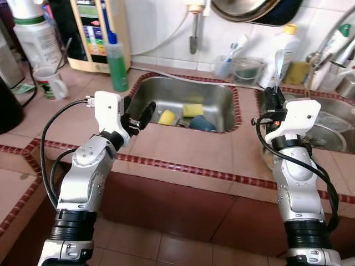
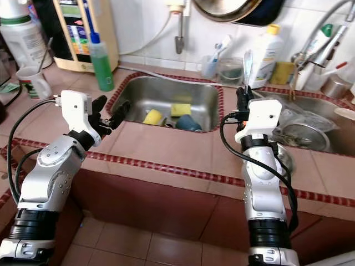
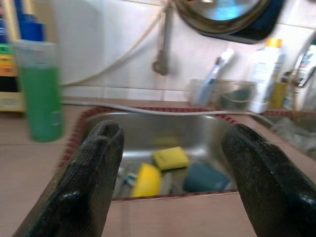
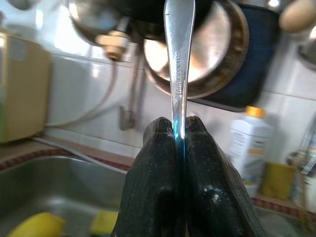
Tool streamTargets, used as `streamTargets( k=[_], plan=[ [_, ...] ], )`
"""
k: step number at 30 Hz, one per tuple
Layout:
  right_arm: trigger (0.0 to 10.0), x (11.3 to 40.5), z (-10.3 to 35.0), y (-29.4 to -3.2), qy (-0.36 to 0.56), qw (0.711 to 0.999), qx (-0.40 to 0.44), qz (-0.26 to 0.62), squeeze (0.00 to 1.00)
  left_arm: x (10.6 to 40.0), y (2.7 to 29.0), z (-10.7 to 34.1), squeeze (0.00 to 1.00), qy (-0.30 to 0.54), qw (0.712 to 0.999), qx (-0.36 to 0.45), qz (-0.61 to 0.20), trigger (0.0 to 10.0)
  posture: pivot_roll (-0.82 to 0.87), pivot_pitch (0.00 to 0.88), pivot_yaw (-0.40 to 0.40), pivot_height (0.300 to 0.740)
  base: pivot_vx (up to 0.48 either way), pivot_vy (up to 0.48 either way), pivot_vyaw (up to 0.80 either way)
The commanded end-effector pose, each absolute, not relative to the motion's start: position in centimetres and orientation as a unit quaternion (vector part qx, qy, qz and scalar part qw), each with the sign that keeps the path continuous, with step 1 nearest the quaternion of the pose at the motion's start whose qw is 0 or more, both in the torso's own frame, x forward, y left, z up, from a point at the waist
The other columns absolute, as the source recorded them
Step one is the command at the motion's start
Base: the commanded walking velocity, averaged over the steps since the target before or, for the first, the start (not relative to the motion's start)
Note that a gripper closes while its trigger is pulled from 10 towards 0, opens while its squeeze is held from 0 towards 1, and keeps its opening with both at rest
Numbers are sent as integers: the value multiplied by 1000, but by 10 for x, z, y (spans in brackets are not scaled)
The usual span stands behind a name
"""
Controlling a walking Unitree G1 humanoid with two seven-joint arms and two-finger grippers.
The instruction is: Kitchen organization
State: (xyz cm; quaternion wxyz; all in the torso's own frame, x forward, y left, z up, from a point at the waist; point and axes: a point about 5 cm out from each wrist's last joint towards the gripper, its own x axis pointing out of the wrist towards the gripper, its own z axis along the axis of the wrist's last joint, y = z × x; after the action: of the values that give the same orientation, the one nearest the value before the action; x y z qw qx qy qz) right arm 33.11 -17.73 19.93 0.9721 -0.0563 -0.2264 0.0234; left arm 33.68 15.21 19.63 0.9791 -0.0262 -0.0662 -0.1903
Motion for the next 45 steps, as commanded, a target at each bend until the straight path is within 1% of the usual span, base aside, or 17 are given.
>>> streamTargets(
  k=[1,6,11,17,26,39,45],
  plan=[
    [10000,331,202,-182,-233,970,-64,15,0,338,147,198,0,-70,977,-23,-201,10000,6,0,-9,740,0,375,0],
    [10000,332,202,-183,-232,970,-66,13,0,338,146,198,0,-70,977,-22,-202,10000,5,0,-9,740,0,359,0],
    [10000,332,202,-183,-232,970,-70,12,0,337,145,199,0,-79,976,8,-201,10000,5,0,-8,740,0,0,0],
    [10000,332,200,-182,-231,970,-71,14,0,335,144,200,0,-86,975,18,-205,10000,5,0,-10,740,0,0,0],
    [10000,333,201,-182,-230,970,-79,16,0,334,143,200,0,-94,973,23,-210,10000,3,0,-13,740,328,0,0],
    [10000,333,200,-182,-227,970,-87,18,0,333,141,198,0,-95,972,26,-212,10000,4,0,-18,740,438,0,0],
    [10000,334,199,-181,-225,970,-90,19,0,333,140,197,0,-93,972,25,-215,10000,6,0,-18,740,0,0,0]
  ],
)
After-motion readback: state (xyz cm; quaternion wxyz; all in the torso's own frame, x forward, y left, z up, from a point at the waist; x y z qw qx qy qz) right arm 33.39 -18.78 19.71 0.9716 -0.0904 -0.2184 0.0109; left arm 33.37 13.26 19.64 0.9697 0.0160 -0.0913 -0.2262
